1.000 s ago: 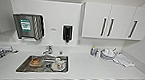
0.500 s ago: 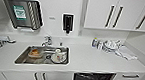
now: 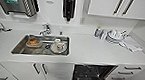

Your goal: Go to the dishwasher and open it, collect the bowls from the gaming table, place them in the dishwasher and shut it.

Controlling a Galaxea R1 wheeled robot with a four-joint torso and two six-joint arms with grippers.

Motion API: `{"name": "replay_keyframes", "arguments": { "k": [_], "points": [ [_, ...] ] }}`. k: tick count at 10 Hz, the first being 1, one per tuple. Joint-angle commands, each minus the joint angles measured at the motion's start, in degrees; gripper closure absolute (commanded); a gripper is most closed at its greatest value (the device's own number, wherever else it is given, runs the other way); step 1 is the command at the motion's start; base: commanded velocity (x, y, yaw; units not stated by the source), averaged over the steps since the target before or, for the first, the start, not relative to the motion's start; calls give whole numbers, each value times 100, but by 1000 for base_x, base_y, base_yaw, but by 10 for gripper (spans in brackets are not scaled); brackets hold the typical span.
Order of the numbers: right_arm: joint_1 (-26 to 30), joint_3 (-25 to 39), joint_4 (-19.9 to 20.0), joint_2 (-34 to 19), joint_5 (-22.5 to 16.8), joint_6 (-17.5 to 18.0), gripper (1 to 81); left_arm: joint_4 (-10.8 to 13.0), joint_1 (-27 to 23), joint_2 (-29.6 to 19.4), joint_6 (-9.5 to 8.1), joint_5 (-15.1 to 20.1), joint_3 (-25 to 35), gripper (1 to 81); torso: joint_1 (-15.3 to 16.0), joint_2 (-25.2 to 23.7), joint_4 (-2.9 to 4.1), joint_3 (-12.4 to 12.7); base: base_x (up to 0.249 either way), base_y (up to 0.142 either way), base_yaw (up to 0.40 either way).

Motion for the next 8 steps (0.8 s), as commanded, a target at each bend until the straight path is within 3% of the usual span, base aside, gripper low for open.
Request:
{"name": "replay_keyframes", "arguments": {
  "k": [1, 5, 7, 8],
  "points": [
    [45, 51, 5, -159, -374, 13, 811, -98, -912, -96, -61, 889, 518, 811, 0, 0, 0, 19, 0, 0, 0],
    [71, 60, 5, -168, -374, 13, 811, -125, -2222, -201, -193, 2005, 1230, 811, 5, 5, 0, -162, 0, 0, 0],
    [89, 86, 4, -159, -374, 13, 811, -116, -2942, -35, -342, 2854, 1414, 811, 5, 6, 0, -166, 0, 0, 0],
    [89, 95, -4, -150, -357, 13, 811, -116, -3277, 97, -447, 3268, 1519, 811, 6, 6, 0, -498, 0, 0, 0]
  ]
}}
